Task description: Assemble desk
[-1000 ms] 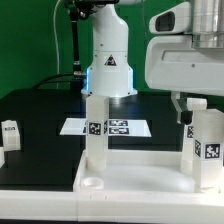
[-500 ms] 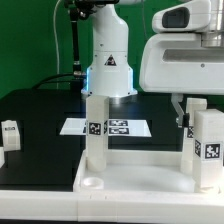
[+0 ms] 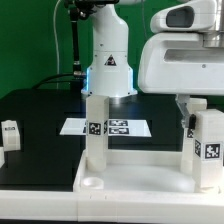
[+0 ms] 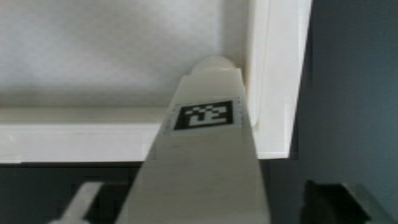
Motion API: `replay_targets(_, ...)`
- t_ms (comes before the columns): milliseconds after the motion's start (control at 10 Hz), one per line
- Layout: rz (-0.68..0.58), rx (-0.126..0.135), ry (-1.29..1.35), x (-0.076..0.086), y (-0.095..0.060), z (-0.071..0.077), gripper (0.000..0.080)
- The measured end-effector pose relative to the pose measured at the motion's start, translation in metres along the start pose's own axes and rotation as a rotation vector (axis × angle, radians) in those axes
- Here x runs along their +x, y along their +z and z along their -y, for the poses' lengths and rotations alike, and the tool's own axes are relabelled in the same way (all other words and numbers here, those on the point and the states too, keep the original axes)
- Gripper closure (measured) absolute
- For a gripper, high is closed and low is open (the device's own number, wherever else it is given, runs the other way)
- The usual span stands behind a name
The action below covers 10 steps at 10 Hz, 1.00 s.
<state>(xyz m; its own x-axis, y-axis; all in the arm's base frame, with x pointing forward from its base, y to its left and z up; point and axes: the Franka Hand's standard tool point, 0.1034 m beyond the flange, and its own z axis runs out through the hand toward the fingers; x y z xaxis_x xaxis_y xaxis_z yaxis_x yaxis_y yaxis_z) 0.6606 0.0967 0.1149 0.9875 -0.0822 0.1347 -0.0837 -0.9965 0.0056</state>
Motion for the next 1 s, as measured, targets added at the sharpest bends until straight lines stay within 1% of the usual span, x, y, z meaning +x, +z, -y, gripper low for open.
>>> replay_targets(100, 0.0, 0.0, 0.027, 0.0, 0.0, 0.0, 0.0506)
replay_targets(300, 0.001, 0.001, 0.094, -0.0001, 0.0003, -0.0001, 0.0511)
replay_targets(700, 0.002, 0.0, 0.474, 0.0009, 0.0014, -0.0024, 0.0511)
replay_targets(800, 0.002, 0.0, 0.606, 0.0011, 0.0018, -0.0035, 0.0511)
replay_targets(1000, 0.005, 0.004, 0.807, 0.0007, 0.002, -0.0041, 0.0511)
